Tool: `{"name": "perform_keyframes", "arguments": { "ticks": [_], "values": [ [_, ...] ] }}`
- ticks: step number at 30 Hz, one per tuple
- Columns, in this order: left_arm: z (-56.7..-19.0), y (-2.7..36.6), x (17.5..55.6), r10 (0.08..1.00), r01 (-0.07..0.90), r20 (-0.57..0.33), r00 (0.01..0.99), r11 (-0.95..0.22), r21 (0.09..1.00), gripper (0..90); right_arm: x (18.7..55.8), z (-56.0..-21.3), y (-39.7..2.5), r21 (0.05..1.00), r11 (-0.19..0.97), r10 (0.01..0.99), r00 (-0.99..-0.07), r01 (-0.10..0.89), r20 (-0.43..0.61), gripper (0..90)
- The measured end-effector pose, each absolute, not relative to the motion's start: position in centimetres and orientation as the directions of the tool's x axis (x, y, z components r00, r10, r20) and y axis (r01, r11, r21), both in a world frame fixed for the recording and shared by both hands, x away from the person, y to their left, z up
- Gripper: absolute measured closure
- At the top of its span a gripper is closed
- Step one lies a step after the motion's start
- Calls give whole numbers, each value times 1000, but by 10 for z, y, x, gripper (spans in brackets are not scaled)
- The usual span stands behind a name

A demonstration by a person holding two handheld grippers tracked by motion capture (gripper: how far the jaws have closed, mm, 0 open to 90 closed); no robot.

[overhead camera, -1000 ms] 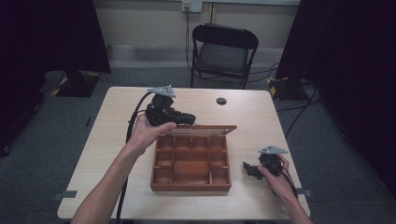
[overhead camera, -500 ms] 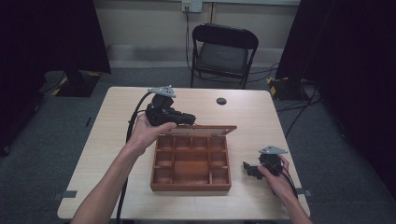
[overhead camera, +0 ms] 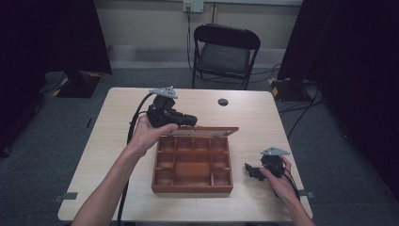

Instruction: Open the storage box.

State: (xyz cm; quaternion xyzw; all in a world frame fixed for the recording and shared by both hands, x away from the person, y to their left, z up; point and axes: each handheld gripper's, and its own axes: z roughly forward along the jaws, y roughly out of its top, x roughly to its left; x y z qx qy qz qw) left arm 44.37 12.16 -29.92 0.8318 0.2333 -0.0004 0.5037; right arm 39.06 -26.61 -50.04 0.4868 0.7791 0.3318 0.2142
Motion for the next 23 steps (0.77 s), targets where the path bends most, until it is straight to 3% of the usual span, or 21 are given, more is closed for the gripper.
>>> {"name": "perform_keyframes", "arguments": {
  "ticks": [23],
  "values": [
    [-300, 122, 443, 386, 391, -241, 890, -378, 839, 846, 391, -500, -266, 726, 306, 901, -434, 617, -10, 80]
  ]
}}
